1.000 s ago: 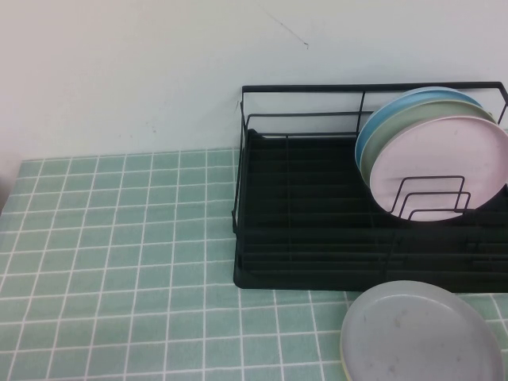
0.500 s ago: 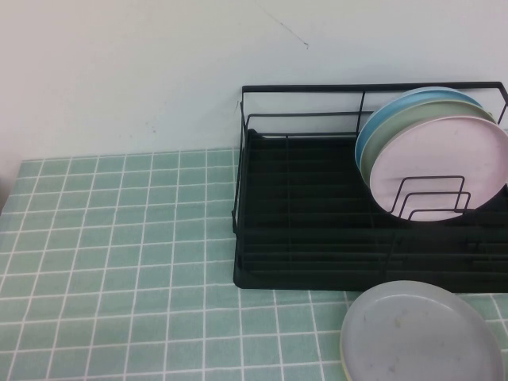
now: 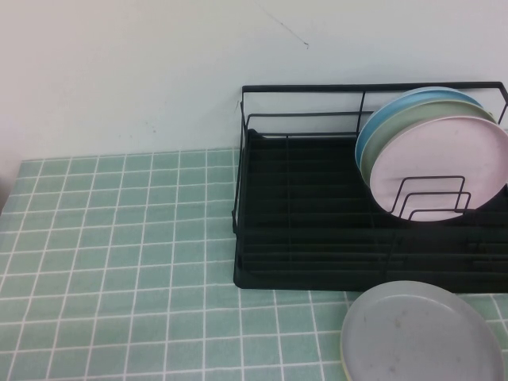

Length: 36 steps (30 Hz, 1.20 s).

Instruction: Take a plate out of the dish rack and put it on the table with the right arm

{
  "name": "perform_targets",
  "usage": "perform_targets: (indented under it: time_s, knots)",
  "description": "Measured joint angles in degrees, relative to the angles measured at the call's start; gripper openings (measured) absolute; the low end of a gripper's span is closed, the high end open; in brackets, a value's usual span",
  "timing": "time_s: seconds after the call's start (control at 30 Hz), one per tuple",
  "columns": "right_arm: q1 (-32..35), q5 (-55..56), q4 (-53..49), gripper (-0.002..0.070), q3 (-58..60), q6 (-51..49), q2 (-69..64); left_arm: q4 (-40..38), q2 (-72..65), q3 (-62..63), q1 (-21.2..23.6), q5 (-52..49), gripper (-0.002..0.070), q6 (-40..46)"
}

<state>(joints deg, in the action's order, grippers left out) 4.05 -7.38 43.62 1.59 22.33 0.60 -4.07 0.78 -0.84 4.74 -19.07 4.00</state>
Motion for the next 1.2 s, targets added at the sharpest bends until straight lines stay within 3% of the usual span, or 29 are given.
perform_targets:
  time_s: [0.3, 0.47, 0.67, 0.87, 0.97, 1.2]
  knots:
    - [0.0, -1.5, 2.5, -0.0001, -0.9, 0.7, -1.2, 0.0, 0.0, 0.0, 0.0, 0.0, -0.0004, 0.0]
    - [0.0, -7.0, 0.7, -0.0001, -10.9, 3.6, -15.6, 0.0, 0.0, 0.0, 0.0, 0.0, -0.0004, 0.0]
    - [0.0, -14.3, -1.3, -0.0001, -27.0, 20.7, -39.1, 0.0, 0.0, 0.0, 0.0, 0.0, -0.0004, 0.0]
    - [0.0, -15.5, -1.3, 0.0004, -38.3, 42.7, -53.0, 0.0, 0.0, 0.0, 0.0, 0.0, -0.0004, 0.0]
    - [0.0, -15.8, -1.3, 0.005, -42.8, 48.8, -59.1, 0.0, 0.0, 0.0, 0.0, 0.0, -0.0004, 0.0]
    - [0.0, -20.8, 2.9, 0.0265, -51.8, 65.9, -72.4, 0.0, 0.0, 0.0, 0.0, 0.0, -0.0004, 0.0]
